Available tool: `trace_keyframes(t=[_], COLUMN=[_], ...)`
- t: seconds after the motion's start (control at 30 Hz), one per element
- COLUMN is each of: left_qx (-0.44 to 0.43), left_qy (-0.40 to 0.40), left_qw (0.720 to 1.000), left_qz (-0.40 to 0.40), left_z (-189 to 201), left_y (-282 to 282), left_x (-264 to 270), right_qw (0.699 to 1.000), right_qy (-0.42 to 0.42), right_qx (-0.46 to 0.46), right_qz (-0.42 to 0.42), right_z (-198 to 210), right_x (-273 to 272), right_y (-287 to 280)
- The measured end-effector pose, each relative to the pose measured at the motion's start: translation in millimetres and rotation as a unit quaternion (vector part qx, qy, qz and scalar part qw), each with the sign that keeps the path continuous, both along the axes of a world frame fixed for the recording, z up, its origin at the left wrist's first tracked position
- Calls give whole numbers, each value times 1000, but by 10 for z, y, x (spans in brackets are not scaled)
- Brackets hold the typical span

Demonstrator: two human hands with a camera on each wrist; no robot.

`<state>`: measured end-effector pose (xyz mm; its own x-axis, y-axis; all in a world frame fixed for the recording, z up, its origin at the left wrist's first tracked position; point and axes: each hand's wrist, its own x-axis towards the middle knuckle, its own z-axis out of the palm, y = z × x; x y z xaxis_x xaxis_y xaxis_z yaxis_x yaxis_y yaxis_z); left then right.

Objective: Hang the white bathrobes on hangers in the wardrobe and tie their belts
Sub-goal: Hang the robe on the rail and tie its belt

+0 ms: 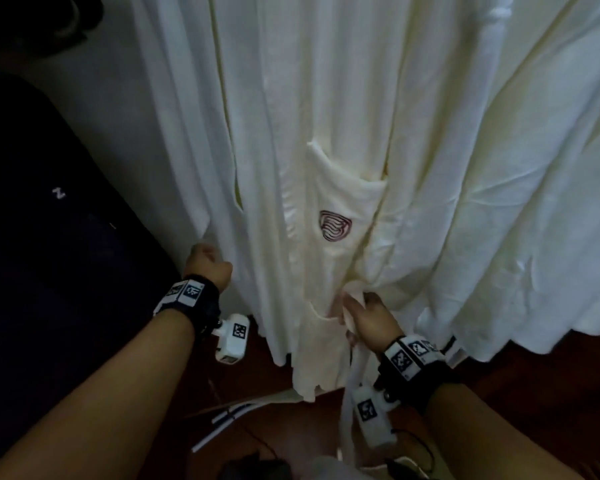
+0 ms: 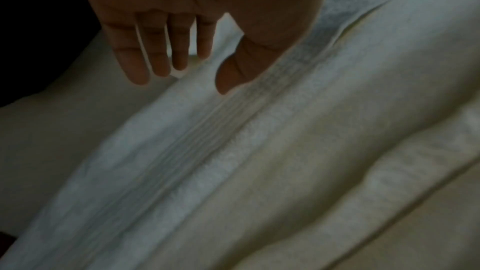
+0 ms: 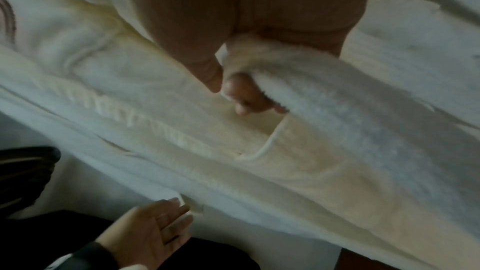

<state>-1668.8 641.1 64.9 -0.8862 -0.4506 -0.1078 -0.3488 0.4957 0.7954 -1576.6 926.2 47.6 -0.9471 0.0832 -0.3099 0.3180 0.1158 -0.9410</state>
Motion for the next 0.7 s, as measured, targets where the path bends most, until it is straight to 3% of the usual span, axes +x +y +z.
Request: trace_keyframes(t=[0.13,0.27,0.37,0.47,0.57,0.7], left_qx=[-11,58,14,28,97,18], left_qy=[-19,-2,56,81,65,22], left_qw=[992,986,997,996,992,974], left_qz=[-125,-158,-51,15,-48,-223], left_z=[-45,-109,-127,-35,28,241], left_y=[-109,-47,-52,-164,-328,-357], left_x=[-296,-477,-509,-491,-555,-541], right_qw=[994,975,974,982,962,938], right_qy=[21,84,122,163,233,251], right_qx=[23,93,141,80,142,210], right_qz=[-102,-182,-128,-58,20,116], right_z=[-5,69,53,-32,-148,-104], right_x=[42,258,497,695,737,706], right_y=[5,2,-110,-222,-250,-363])
